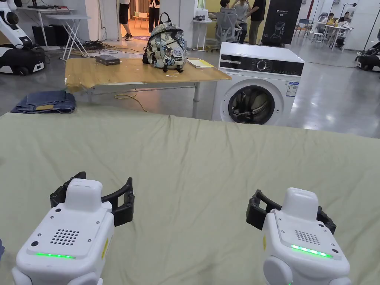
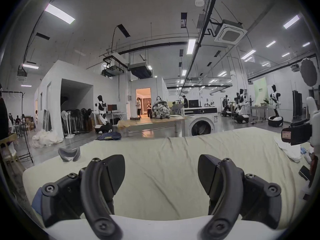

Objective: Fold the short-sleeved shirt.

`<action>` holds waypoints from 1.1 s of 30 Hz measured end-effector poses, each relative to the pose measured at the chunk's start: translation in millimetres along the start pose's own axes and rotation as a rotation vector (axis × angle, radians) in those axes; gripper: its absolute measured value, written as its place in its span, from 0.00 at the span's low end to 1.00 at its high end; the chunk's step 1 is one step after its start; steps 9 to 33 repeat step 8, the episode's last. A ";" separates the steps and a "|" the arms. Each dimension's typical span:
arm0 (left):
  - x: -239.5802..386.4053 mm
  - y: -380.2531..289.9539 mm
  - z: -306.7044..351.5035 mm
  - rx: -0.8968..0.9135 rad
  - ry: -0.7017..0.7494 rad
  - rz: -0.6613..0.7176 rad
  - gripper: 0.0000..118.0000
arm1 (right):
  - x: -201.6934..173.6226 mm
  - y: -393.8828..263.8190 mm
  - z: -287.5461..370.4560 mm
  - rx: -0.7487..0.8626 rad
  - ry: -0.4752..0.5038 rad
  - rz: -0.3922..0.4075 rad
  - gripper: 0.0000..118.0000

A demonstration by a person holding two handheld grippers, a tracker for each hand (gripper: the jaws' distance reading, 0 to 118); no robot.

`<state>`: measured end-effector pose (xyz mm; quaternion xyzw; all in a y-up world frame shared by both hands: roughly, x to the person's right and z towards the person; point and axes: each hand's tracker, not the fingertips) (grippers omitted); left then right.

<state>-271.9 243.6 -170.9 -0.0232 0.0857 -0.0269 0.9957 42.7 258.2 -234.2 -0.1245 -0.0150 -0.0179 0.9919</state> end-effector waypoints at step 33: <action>-5.2 -1.2 -1.7 -0.021 0.008 0.034 0.75 | 5.6 -1.3 -5.6 -0.031 0.008 -0.016 0.84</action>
